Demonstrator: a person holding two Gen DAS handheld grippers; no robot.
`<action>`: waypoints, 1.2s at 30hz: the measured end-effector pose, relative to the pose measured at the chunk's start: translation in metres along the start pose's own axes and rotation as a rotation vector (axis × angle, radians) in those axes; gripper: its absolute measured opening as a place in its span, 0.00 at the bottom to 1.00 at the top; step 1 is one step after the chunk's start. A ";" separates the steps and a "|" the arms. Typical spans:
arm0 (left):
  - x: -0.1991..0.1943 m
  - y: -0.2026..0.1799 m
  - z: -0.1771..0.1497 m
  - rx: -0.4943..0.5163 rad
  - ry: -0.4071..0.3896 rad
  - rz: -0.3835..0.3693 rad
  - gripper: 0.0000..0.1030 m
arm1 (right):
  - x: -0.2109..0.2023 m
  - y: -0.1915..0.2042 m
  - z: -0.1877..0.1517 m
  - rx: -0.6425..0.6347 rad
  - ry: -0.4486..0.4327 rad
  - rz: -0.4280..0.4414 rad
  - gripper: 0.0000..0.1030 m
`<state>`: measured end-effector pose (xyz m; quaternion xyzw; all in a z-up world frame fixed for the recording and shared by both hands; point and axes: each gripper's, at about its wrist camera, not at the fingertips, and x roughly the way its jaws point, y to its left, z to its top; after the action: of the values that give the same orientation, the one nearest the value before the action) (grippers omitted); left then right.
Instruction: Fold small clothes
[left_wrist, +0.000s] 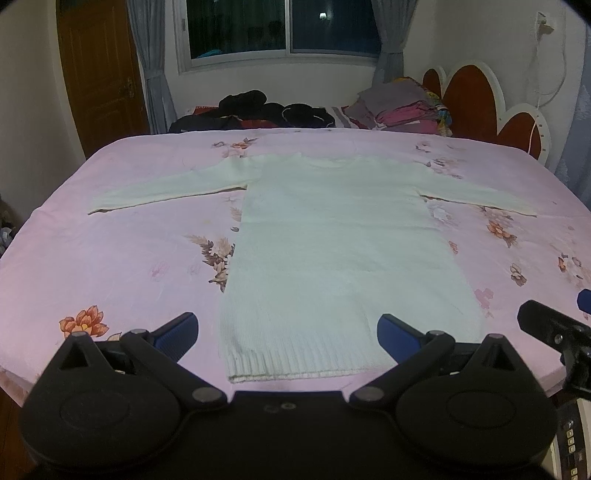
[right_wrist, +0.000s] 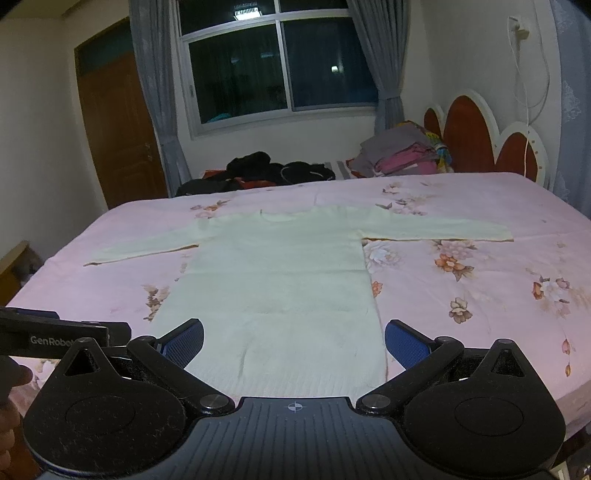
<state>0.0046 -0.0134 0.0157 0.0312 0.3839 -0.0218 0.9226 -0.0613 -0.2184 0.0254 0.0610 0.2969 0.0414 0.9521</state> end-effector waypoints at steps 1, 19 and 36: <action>0.003 0.001 0.002 -0.001 0.002 0.000 1.00 | 0.003 0.000 0.000 -0.002 0.002 -0.001 1.00; 0.092 0.019 0.058 0.027 0.025 -0.017 1.00 | 0.094 -0.010 0.034 0.005 -0.006 -0.073 1.00; 0.193 0.043 0.123 0.025 0.025 -0.093 1.00 | 0.196 -0.043 0.092 0.102 0.042 -0.155 1.00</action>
<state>0.2301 0.0172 -0.0329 0.0251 0.3962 -0.0691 0.9152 0.1534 -0.2470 -0.0154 0.0853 0.3224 -0.0465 0.9416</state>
